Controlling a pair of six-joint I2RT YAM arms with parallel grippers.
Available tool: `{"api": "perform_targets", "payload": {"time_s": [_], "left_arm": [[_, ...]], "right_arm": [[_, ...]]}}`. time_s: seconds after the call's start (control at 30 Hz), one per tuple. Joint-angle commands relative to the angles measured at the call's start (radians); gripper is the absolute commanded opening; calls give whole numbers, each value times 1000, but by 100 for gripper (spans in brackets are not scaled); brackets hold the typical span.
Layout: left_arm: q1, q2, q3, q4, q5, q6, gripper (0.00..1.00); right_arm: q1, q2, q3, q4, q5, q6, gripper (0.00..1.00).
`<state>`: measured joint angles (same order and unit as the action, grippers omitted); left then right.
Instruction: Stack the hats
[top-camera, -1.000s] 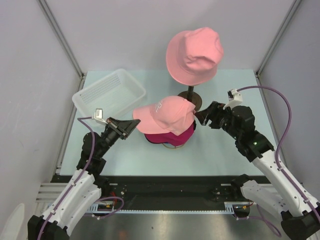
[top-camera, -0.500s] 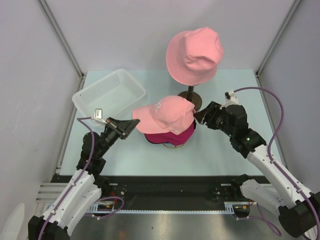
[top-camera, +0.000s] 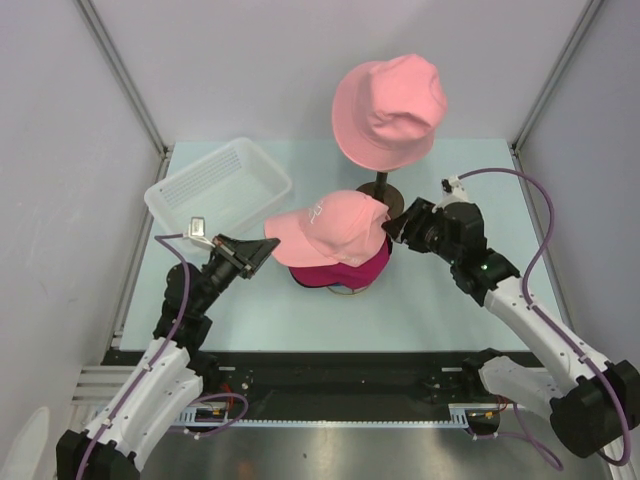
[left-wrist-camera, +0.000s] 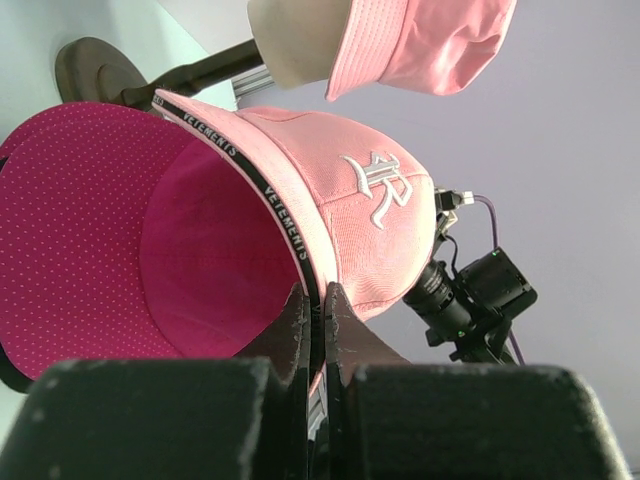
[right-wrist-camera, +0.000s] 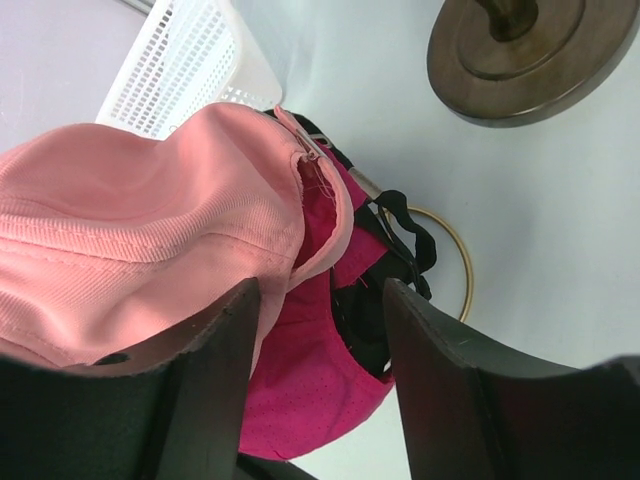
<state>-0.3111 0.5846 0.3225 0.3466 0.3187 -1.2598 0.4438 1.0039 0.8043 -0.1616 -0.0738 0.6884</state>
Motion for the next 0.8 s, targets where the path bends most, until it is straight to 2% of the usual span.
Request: {"api": "perform_targets", "payload": {"time_s": [0.0,0.1,0.2,0.23,0.4,0.43,0.6,0.77], "left_arm": [[14,9,12,26,-12,3,0],[14,9,15,29,-9,3,0],[14,15,16,32,-4,5,0],[14,17,16,35,-3,7,0],[14,29,18,48,3,7,0],[14,30,18,51,6,7,0],[14,58,41,66,16,13,0],[14,115,125,95,109,74,0]], "right_arm": [[-14,35,-10,71,-1,-4,55],[-22,61,-8,91,-14,-6,48],[-33,79,-4,115,-34,-1,35],[-40,84,-5,120,-38,0,28],[-60,88,12,134,-50,5,9],[-66,90,13,137,-50,7,2],[-91,52,33,102,-49,-1,0],[-96,-17,73,31,-11,-30,0]]}}
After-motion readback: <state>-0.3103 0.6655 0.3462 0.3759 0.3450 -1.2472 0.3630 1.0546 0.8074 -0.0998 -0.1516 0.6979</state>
